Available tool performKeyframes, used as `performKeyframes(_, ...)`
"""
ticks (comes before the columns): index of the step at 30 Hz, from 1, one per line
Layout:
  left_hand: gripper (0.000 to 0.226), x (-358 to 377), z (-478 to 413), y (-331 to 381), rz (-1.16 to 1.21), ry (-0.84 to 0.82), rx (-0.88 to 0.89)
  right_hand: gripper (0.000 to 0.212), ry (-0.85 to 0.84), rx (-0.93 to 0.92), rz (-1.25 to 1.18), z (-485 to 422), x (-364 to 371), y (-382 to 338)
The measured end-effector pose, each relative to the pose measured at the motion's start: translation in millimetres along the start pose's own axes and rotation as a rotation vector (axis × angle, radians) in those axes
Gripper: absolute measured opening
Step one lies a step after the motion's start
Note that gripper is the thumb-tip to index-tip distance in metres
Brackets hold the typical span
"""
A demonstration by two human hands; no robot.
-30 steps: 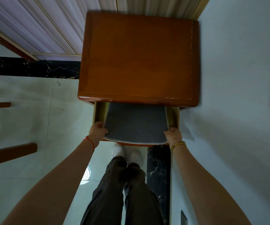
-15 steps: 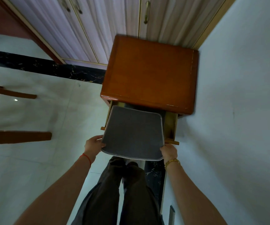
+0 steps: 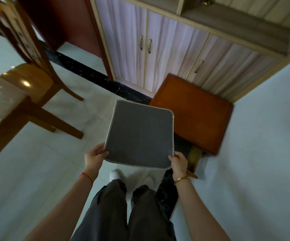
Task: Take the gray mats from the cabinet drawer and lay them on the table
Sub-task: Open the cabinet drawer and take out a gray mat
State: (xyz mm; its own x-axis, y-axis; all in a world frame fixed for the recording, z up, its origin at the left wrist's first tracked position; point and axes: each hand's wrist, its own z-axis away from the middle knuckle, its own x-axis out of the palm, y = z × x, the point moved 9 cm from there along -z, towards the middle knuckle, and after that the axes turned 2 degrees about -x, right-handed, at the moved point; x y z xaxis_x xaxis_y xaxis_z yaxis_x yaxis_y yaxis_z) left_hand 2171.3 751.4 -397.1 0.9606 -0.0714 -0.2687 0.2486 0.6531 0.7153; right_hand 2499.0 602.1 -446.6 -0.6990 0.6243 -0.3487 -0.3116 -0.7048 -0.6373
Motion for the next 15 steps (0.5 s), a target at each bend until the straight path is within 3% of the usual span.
performKeyframes(8, 0.035, -119.5, 18.8, 30.4, 0.178, 0.160, 0.064, 0.030, -0.245, -0.180, 0.081, 56.2, 97.0, -83.7)
performKeyframes(15, 0.036, -223.1, 5.1, 45.0, 0.258, 0.297, 0.112, 0.025, -0.319, -0.304, 0.148, 104.5, 201.6, -135.9)
